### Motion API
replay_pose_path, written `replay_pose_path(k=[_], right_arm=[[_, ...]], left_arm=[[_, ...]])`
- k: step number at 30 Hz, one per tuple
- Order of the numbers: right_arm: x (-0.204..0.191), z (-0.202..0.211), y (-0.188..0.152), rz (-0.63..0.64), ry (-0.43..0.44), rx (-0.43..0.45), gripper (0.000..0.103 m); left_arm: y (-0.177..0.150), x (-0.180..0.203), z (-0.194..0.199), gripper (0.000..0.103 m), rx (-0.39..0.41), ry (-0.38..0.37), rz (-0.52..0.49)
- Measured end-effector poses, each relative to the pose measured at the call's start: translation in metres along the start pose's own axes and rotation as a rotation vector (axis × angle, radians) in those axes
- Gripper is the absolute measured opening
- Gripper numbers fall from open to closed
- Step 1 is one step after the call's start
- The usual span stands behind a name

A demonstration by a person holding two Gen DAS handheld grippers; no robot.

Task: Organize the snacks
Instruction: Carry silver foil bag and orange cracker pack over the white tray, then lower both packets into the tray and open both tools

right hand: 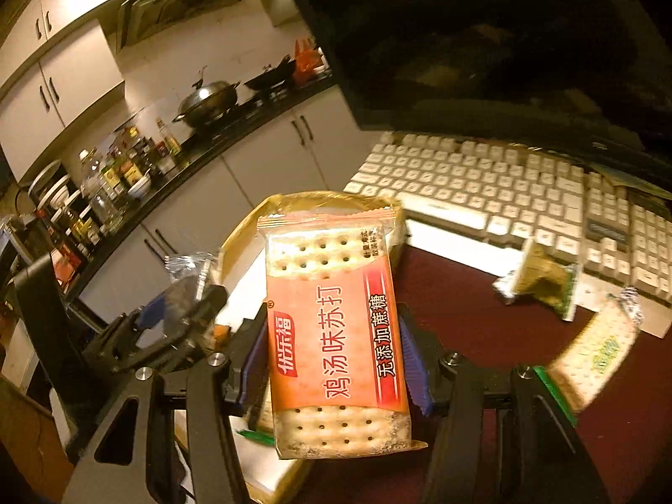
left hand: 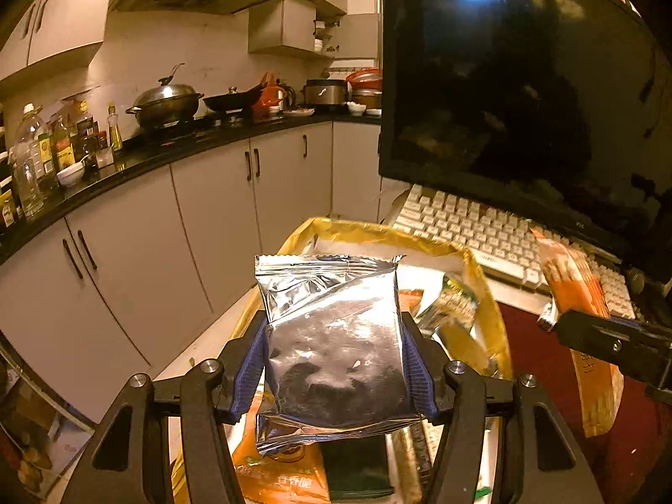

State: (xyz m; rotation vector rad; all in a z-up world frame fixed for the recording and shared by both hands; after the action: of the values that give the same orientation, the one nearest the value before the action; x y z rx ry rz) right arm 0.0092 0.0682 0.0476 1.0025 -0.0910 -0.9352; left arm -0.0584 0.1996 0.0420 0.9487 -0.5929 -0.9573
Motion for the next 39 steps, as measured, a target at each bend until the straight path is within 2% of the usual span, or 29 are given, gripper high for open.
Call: replay_pose_path(k=[6,17,39], right_arm=[[-0.015,-0.027,0.004,0.015,0.012,-0.042,0.055],[-0.022,-0.075,0.010,0.036,-0.027,-0.095,0.055],[-0.032,-0.094,0.012,0.072,-0.033,-0.109,0.054]], left_arm=[[-0.005,-0.001,-0.001,0.063,0.010,0.032,-0.030],[-0.008,-0.002,-0.002,0.063,-0.004,0.039,-0.044],[-0.012,-0.002,-0.011,0.063,-0.051,0.051,-0.058]])
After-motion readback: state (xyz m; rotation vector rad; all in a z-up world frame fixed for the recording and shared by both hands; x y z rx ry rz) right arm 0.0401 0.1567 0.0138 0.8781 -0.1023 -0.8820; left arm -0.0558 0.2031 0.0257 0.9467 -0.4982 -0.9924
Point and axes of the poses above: each gripper's, at about its wrist camera, not at the fingertips, and z roughly against the way its jaws point, x to its right, y to its top, the point moved 4 cm from there along -z, roughly the way its jaws point, and after that the axes turned 5 degrees about x, right-handed, at the moved point
